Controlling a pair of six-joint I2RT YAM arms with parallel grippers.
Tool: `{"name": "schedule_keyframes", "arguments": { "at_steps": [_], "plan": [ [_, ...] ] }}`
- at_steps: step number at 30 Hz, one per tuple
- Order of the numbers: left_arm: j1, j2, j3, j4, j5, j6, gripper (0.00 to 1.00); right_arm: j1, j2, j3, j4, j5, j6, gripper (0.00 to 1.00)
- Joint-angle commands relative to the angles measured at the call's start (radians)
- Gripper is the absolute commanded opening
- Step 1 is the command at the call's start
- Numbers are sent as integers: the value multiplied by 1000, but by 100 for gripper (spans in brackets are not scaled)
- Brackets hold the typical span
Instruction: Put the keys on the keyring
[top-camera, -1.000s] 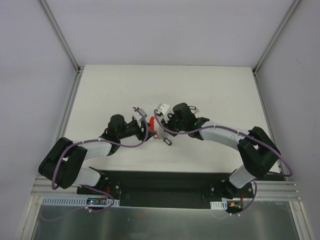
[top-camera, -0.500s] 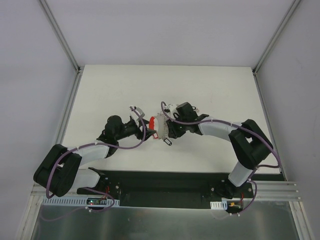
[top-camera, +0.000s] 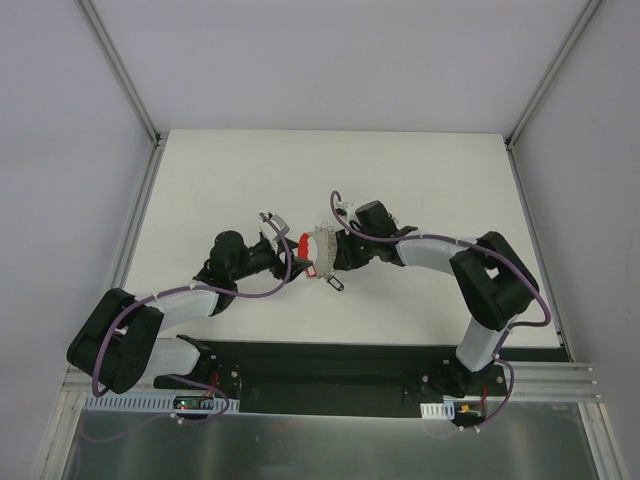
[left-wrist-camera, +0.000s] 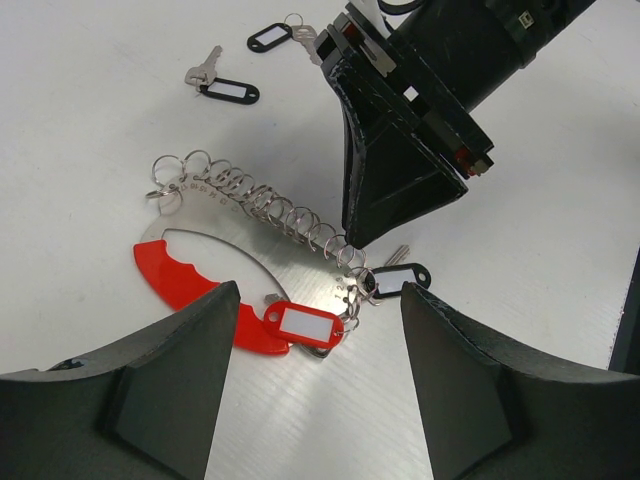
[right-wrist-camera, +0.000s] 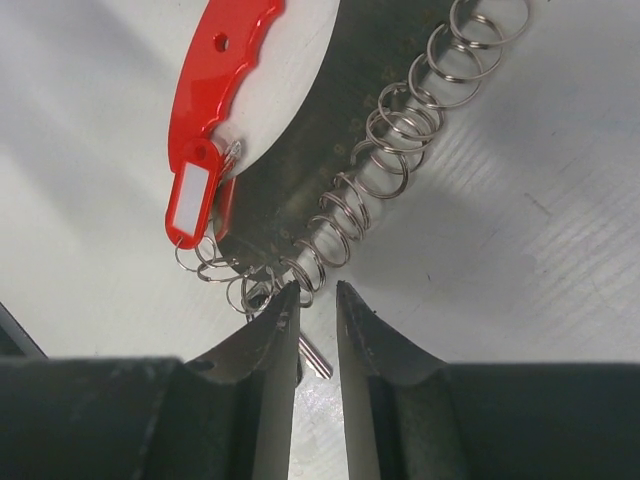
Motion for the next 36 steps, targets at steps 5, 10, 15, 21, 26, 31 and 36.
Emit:
{"name": "schedule_keyframes", "arguments": {
  "at_steps": [5, 10, 15, 21, 26, 31, 36],
  "plan": [
    [2, -7, 5, 33, 7, -15, 66, -16, 44, 41, 52, -39, 95, 23],
    [2, -6, 7, 28, 6, -14, 66, -24, 65, 39, 60, -51, 110, 23],
    [2, -3, 10, 28, 12, -15, 66, -36, 80, 35, 92, -99, 138, 22],
    [2, 3, 13, 28, 19, -17, 66, -51, 94, 33, 120, -134, 153, 16],
    [2, 10, 17, 28, 25, -18, 66, -57, 93, 33, 144, -165, 148, 10],
    [2, 13, 17, 25, 29, -14, 66, -57, 73, 42, 140, -183, 98, 1],
    [2, 11, 17, 16, 29, -2, 66, -50, 39, 73, 59, -191, -25, 1]
  ]
}}
